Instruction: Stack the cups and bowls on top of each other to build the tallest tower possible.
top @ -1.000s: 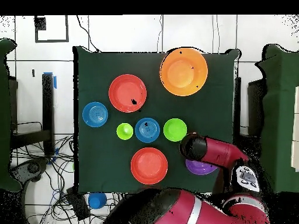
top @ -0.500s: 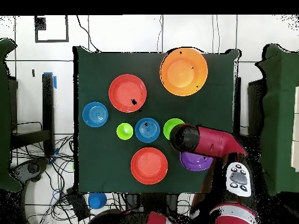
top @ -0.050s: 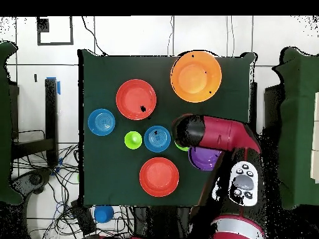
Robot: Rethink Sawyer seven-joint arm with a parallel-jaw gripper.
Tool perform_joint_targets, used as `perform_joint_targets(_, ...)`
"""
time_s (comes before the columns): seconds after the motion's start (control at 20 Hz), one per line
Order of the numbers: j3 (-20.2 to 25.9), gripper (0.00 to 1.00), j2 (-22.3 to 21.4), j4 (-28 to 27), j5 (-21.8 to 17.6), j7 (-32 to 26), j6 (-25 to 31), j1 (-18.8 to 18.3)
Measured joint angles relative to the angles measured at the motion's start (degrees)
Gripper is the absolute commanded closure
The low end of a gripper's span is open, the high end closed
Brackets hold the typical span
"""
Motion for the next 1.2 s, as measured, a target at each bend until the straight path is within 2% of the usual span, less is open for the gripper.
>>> perform_joint_targets(0.4,0.0,1.0,0.42,-10.27,-0.07,0.0,6.39,2.24)
perform_joint_targets(0.7,0.15,1.0,2.29,-20.65,-0.06,0.0,12.14,3.27)
perform_joint_targets(0.8,0.37,1.0,3.78,-25.99,-0.04,0.0,14.91,3.56)
perform_joint_targets(1.2,0.48,1.0,8.35,-37.39,-0.14,0.0,16.73,4.77)
